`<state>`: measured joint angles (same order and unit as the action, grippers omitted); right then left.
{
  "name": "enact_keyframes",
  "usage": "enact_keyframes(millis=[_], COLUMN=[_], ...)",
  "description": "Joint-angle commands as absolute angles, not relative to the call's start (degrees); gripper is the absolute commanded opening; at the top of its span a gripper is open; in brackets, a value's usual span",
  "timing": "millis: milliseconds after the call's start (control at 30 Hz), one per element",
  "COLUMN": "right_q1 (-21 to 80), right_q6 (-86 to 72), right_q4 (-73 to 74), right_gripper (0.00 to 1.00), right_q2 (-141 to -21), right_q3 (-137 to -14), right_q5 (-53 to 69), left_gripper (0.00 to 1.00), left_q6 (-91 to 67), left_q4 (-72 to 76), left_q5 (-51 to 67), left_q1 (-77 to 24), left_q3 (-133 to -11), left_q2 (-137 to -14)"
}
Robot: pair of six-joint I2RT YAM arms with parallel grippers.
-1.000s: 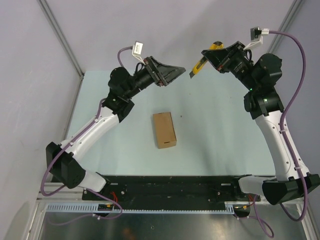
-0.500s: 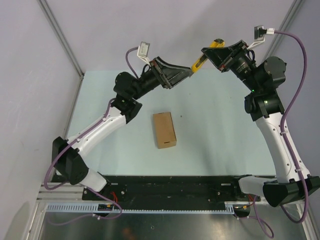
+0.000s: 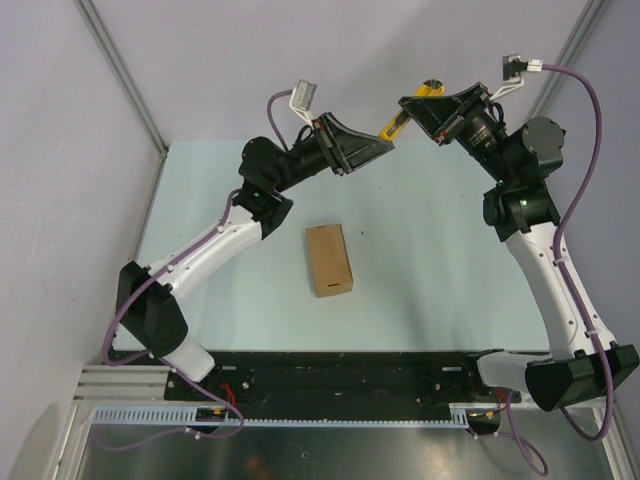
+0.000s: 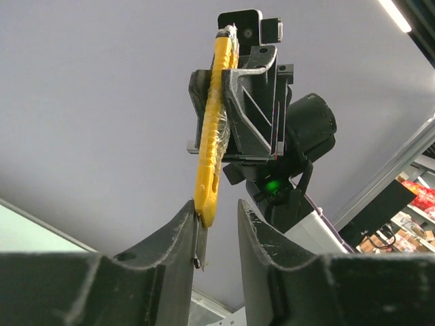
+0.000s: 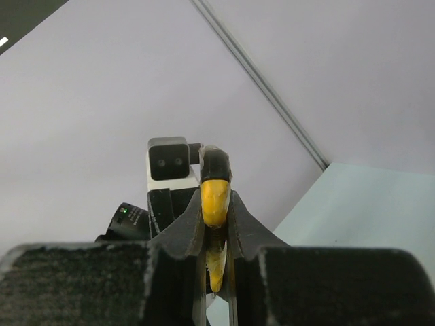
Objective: Unpack the express box
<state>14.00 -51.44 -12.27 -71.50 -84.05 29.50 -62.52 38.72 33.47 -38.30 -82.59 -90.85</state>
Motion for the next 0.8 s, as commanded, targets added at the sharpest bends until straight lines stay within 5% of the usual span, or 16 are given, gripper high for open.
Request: enact_keyframes(millis=[0,200,267,400,467,767], right_q1=[14.24,14.33,14.15,11.18,9.85,9.93], right_q6=[-52.12,-51.94,-51.5,-51.33,-50.89,-44.21], right_q4=[-16.08,-15.91,-16.43,-16.7,-15.39,-8.35], right_gripper=[0.02,0.06,0.15,0.72,0.86,0.93], right_q2=[-71.63,-71.89,-72.33,-73.82,-74.09,-71.55], right_q3=[-84.2,-84.02,-84.11,-84.64,-84.64,-84.73], right_q5=[30.85,31.2,33.21,41.82,47.42,64.84], left_gripper=[0.3,0.0,0.0,0.0,0.0,0.0], left_q6=[-62.67,-61.97,-61.44,-57.49,-55.99,-57.04], left_q4=[41.31,41.31,41.31,41.31,41.31,40.25], left_q5=[35.24,35.86,36.12,41.72,45.68,61.61], left_q1=[-37.18,-36.39,-36.21,-34.72,-34.02,-32.52], left_q3=[-85.52,-85.61,-85.17,-84.64,-84.29,-83.15], left_q2=[-90.26,-90.7,-90.35,-89.65,-89.13,-89.56])
